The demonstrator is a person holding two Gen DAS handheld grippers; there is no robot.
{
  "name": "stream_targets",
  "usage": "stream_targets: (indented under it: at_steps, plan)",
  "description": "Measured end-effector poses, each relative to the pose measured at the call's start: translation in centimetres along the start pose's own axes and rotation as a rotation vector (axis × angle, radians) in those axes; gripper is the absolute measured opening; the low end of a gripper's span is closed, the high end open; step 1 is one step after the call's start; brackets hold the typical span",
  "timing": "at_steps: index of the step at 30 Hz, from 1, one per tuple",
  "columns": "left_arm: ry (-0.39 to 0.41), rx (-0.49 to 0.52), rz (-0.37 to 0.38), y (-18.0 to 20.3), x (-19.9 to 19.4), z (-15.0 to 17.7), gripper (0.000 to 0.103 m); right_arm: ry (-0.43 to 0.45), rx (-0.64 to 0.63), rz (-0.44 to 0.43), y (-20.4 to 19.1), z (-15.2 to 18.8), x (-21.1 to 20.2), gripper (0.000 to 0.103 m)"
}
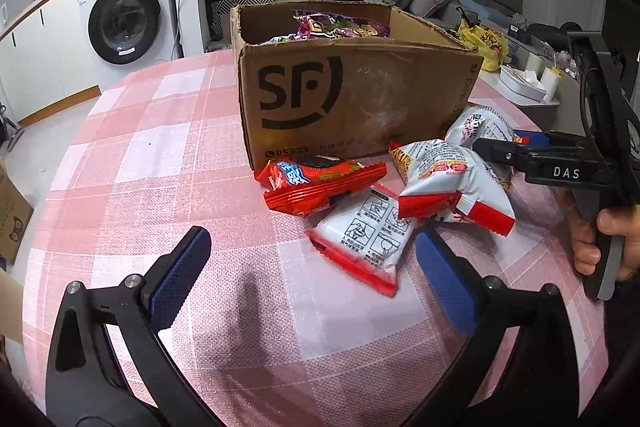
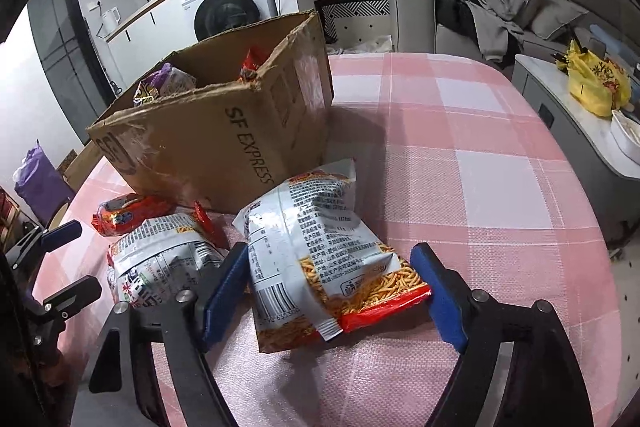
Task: Organize snacks
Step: 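Grasp a white noodle-snack bag with the right gripper while the left gripper grasps a white-and-red bag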
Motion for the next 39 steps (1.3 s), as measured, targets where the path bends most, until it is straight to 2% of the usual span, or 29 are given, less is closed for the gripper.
stream_targets:
  at_steps: [5,8,10,19,25,28,34,39]
  plan:
    - [0.0,0.001,0.005,0.0,-0.1,0.1,0.102,0.015,0.011,-0.003,0.2,0.3,-0.5,0.071]
    - [0.002,-0.001,0.007,-0.1,-0.3,0.2,0.102,0.023,0.033,-0.037,0.3,0.6,-0.9,0.067]
    - [0.005,-0.002,0.008,-0.2,-0.3,0.2,0.102,0.032,0.053,-0.083,0.1,0.6,-1.2,0.061]
    - [0.028,-0.006,0.032,0.2,-1.5,-0.3,0.102,0.069,0.122,-0.218,-0.4,0.5,-2.8,0.061]
    - [0.035,0.01,0.063,1.6,-2.4,-0.5,0.102,0.083,0.123,-0.221,-0.5,0.6,-3.8,0.061]
    - [0.048,0.032,0.049,2.5,-2.7,-0.8,0.102,0.09,0.127,-0.222,-0.3,0.7,-4.1,0.061]
    - [0.039,0.048,0.09,5.2,-2.7,-1.2,0.102,0.095,0.148,-0.224,0.5,1.1,-4.5,0.061]
    - [0.047,0.087,0.093,7.7,-2.4,-2.2,0.102,0.107,0.164,-0.244,0.9,1.1,-5.1,0.061]
Point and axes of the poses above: each gripper's, at about its wrist camera, not at the fingertips, and x roughly the way its jaws point, y to its right, z to its underside, the point moved 8 cm from there along x, roughly the way its jaws point, and after that the axes turned 8 degrees about -x, right-handed, at the moved point
